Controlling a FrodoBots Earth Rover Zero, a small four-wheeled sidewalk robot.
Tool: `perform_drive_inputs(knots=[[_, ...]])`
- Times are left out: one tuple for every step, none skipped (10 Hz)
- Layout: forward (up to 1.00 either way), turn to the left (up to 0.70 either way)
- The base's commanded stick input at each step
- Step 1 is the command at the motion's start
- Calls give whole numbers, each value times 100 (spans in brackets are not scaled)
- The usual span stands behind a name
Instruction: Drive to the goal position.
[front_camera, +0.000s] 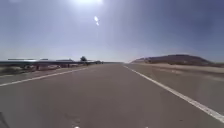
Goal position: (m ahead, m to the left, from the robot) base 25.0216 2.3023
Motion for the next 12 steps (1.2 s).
perform_drive_inputs(knots=[[100, 0], [100, 0], [100, 0], [100, 0], [100, 0], [100, 0], [100, 0], [100, 0], [100, 0], [100, 0], [100, 0], [100, 0]])
